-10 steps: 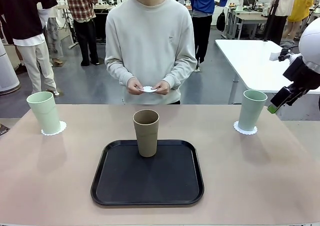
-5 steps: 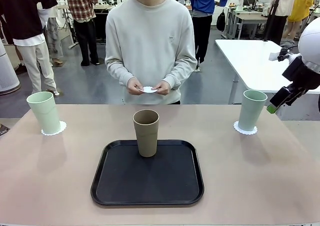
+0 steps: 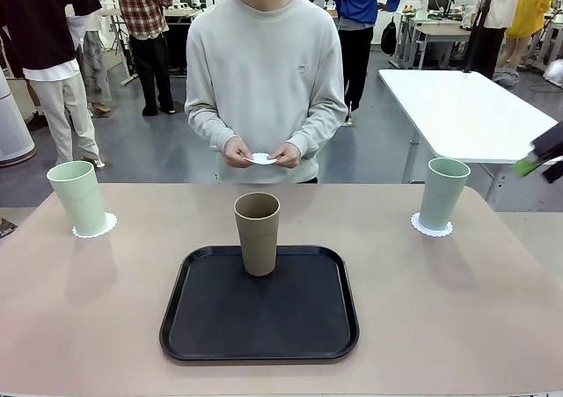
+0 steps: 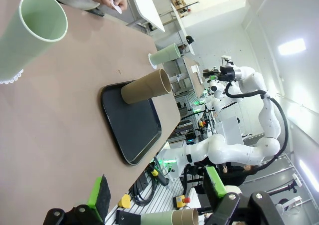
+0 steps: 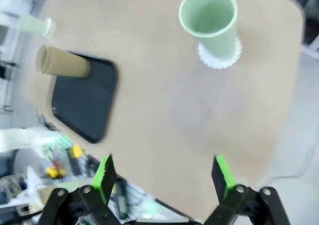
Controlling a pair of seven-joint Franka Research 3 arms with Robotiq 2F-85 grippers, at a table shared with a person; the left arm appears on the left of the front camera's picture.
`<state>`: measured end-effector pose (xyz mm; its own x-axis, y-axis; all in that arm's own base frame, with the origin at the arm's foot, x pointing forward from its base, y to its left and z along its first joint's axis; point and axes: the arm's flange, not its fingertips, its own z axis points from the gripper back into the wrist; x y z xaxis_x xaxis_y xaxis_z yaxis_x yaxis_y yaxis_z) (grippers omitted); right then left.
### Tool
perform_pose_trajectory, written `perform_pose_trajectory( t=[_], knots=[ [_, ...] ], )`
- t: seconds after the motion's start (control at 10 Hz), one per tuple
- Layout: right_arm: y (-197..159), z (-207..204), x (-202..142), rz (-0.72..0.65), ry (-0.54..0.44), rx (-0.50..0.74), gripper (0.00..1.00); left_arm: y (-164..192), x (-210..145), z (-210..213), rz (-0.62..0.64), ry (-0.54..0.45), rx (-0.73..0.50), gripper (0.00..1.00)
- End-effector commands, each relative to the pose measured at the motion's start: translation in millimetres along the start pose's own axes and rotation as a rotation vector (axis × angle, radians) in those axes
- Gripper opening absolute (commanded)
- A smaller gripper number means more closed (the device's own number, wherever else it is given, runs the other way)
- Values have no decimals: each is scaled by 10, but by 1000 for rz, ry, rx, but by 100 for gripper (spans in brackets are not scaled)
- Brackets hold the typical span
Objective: Place coasters on the table and set cups on them.
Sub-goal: Take one Reusable plastic cup from the Flat Tray and place it on a coaster set by the human.
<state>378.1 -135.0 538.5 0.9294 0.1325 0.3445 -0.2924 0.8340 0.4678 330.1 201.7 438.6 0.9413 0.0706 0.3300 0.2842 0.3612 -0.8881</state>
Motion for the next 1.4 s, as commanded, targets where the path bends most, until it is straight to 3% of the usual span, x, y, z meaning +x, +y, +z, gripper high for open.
perform_pose_trajectory(
  t=[0.0,0.1,0.2,0.4,0.5,0.6,0.9,1.3],
  knots=[
    [-585,238,193,-211,-88,219,100,-24,5,14,-2,-11,-7,100],
    [-819,269,130,-217,-64,350,100,-24,5,14,-2,-11,-7,100],
    [-1060,214,62,-249,-116,440,100,-24,5,14,-2,-11,-7,100],
    [-1457,-62,-162,-305,-112,552,100,-24,5,14,-2,-11,-7,100],
    [-1603,-232,-307,-284,-148,645,100,-24,5,14,-2,-11,-7,100],
    [-1671,-293,-463,-254,-116,691,100,-24,5,14,-2,-11,-7,100],
    [-1796,-239,-707,-258,-117,700,100,-24,5,14,-2,-11,-7,100],
    [-1798,-269,-743,-278,-134,712,100,-24,5,14,-2,-11,-7,100]
  ],
)
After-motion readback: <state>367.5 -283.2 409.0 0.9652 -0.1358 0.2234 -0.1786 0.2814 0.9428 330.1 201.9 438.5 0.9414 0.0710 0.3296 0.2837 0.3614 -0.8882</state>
